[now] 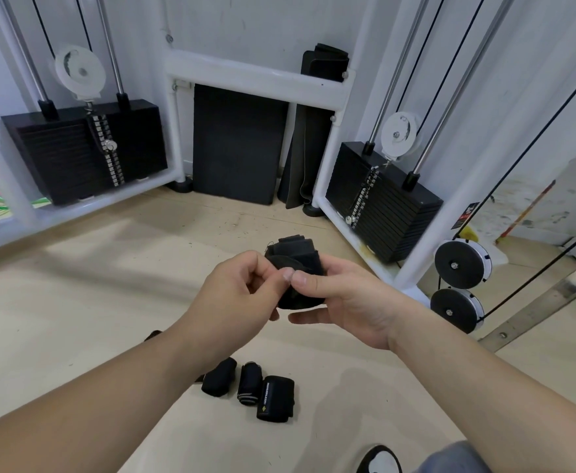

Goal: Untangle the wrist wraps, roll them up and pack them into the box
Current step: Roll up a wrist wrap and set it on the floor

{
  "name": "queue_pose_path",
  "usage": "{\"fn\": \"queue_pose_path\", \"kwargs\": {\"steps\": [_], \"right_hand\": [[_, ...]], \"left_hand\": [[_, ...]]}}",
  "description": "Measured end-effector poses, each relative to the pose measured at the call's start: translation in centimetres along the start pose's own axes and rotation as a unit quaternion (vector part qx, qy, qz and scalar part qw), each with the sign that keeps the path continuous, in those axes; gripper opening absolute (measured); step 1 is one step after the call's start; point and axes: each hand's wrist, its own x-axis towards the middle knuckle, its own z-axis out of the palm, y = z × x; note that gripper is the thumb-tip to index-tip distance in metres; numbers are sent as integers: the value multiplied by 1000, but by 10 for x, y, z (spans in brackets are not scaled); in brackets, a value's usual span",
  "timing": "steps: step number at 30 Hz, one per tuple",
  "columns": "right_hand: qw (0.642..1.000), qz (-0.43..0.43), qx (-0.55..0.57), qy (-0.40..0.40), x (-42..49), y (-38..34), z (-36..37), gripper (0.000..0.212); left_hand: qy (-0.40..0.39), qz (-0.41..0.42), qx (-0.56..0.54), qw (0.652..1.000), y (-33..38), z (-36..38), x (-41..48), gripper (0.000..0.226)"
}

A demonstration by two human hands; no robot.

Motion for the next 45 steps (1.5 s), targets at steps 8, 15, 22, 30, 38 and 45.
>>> {"fn": "queue_pose_path", "kwargs": {"steps": [8, 15, 22, 30, 38, 45], "right_hand": [[1000, 14, -14, 14, 4, 5, 2, 41], [997, 36, -35, 64, 11, 8, 1, 43], [983, 53, -45, 169, 9, 8, -2, 32], [976, 44, -57, 204, -15, 6, 14, 37], [977, 77, -96, 175, -35, 33, 21, 43], [967, 184, -85, 152, -9, 70, 9, 35]], "left_hand": [[-41, -64, -74, 994, 3, 5, 0, 34], [-43, -112, -80, 990, -5, 8, 8, 22], [-48, -83, -3, 995, -15, 18, -2, 6], [-71, -81, 37, 994, -17, 28, -20, 18], [-118, -122, 54, 984, -20, 24, -31, 11], [-146, -173, 89, 970, -62, 51, -16, 14]]}}
